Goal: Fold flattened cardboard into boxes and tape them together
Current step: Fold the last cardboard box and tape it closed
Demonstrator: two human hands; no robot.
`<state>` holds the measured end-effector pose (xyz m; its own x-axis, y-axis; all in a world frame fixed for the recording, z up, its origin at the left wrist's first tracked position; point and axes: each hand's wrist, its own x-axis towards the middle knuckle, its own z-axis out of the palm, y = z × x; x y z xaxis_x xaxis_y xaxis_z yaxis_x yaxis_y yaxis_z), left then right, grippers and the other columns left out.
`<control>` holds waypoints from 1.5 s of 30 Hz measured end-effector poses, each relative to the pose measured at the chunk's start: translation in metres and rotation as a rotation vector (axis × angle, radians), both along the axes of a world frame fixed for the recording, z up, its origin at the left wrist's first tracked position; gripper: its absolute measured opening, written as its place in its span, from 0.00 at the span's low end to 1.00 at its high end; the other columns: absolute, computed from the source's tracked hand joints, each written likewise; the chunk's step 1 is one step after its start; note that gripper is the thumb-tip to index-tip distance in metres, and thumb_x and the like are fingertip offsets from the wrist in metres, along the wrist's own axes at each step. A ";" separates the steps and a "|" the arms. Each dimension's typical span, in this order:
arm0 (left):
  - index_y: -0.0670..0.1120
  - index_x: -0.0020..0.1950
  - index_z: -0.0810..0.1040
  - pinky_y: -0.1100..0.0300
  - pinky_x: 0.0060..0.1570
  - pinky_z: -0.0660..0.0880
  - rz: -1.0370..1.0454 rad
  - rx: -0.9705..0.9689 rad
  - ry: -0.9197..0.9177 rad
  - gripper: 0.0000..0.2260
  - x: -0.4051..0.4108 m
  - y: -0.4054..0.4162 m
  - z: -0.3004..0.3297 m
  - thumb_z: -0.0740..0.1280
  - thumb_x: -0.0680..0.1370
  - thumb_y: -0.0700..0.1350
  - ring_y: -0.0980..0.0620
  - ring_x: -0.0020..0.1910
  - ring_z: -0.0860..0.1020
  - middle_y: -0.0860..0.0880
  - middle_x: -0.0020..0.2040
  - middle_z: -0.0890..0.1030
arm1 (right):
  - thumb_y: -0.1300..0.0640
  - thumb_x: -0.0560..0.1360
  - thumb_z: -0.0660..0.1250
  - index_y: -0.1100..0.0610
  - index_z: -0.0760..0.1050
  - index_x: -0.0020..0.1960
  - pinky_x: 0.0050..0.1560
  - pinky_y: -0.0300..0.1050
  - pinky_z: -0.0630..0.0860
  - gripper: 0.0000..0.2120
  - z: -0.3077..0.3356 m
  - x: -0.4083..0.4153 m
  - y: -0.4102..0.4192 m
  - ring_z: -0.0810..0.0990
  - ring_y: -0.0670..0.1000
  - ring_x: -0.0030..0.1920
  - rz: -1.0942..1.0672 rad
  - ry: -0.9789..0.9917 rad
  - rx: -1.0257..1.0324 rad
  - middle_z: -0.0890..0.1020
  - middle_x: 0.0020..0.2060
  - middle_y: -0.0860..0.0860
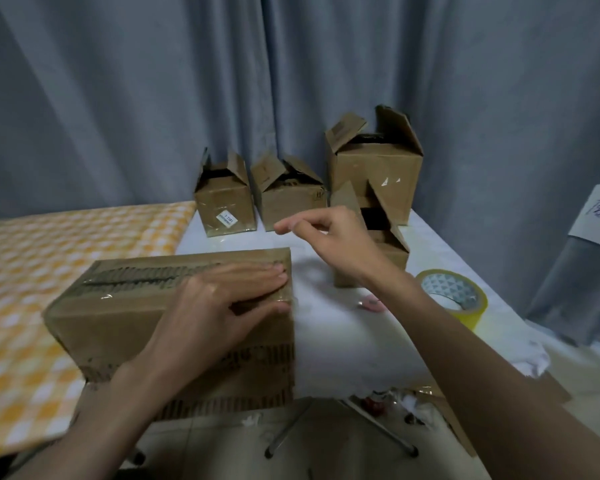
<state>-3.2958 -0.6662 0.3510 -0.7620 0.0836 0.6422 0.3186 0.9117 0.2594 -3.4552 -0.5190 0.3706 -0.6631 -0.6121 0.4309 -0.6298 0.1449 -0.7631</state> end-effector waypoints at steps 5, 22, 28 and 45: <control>0.52 0.60 0.83 0.63 0.62 0.75 -0.008 -0.004 -0.010 0.17 -0.002 -0.003 -0.005 0.75 0.73 0.56 0.65 0.61 0.77 0.59 0.59 0.81 | 0.50 0.83 0.61 0.55 0.86 0.51 0.64 0.45 0.75 0.16 -0.010 -0.007 -0.005 0.83 0.40 0.52 0.078 -0.136 0.037 0.87 0.48 0.47; 0.52 0.66 0.79 0.60 0.59 0.74 0.249 -0.082 -0.064 0.26 0.003 0.015 -0.013 0.66 0.73 0.64 0.58 0.61 0.76 0.56 0.63 0.80 | 0.67 0.76 0.69 0.60 0.83 0.56 0.57 0.43 0.79 0.11 -0.048 -0.036 0.000 0.85 0.49 0.50 0.368 -0.772 -0.133 0.86 0.51 0.57; 0.46 0.72 0.74 0.53 0.66 0.70 0.359 -0.219 -0.036 0.27 0.001 0.034 -0.026 0.66 0.76 0.57 0.51 0.68 0.74 0.49 0.70 0.75 | 0.67 0.75 0.71 0.62 0.82 0.59 0.62 0.46 0.78 0.13 -0.056 -0.040 -0.003 0.83 0.54 0.58 0.417 -0.761 -0.135 0.85 0.57 0.58; 0.39 0.69 0.76 0.52 0.66 0.68 0.497 -0.268 0.073 0.25 -0.009 0.049 -0.035 0.61 0.73 0.45 0.45 0.65 0.77 0.42 0.67 0.78 | 0.69 0.73 0.71 0.65 0.82 0.54 0.50 0.39 0.81 0.10 -0.057 -0.033 -0.005 0.84 0.50 0.50 0.349 -0.652 -0.187 0.85 0.54 0.59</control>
